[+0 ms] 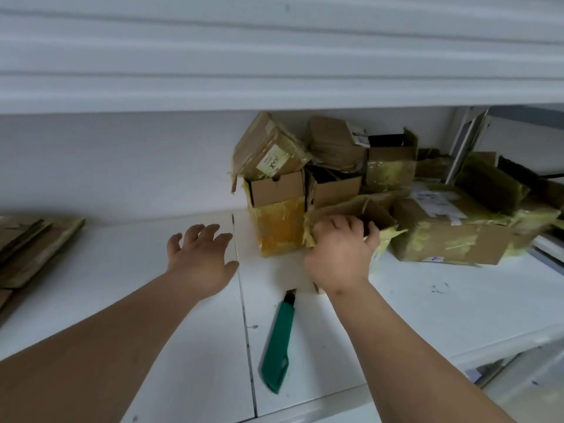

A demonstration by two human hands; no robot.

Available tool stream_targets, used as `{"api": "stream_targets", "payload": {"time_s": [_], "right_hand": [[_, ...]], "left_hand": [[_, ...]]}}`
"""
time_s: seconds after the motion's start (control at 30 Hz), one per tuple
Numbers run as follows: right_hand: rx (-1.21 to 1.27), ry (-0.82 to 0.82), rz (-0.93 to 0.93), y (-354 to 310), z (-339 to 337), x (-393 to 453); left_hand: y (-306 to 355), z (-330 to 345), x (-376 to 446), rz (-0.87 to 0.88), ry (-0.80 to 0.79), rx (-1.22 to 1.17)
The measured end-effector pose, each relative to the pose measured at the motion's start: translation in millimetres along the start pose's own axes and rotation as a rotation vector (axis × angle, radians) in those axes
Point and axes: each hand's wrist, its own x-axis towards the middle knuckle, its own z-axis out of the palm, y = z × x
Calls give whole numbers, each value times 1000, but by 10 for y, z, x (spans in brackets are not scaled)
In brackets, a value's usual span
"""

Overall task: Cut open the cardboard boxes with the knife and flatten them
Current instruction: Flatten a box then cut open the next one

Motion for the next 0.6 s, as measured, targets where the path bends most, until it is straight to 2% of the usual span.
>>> {"api": "stream_targets", "payload": {"time_s": [0.23, 0.43, 0.6], "right_hand": [[168, 213, 119, 108, 8, -157], [472, 173, 233, 90, -85, -296], [566, 156, 312, 126, -240, -377]], "left_hand": [[153, 15, -55, 10, -13, -42], [344, -61, -102, 85, 19, -68], [453, -134, -148, 163, 31, -78]]}}
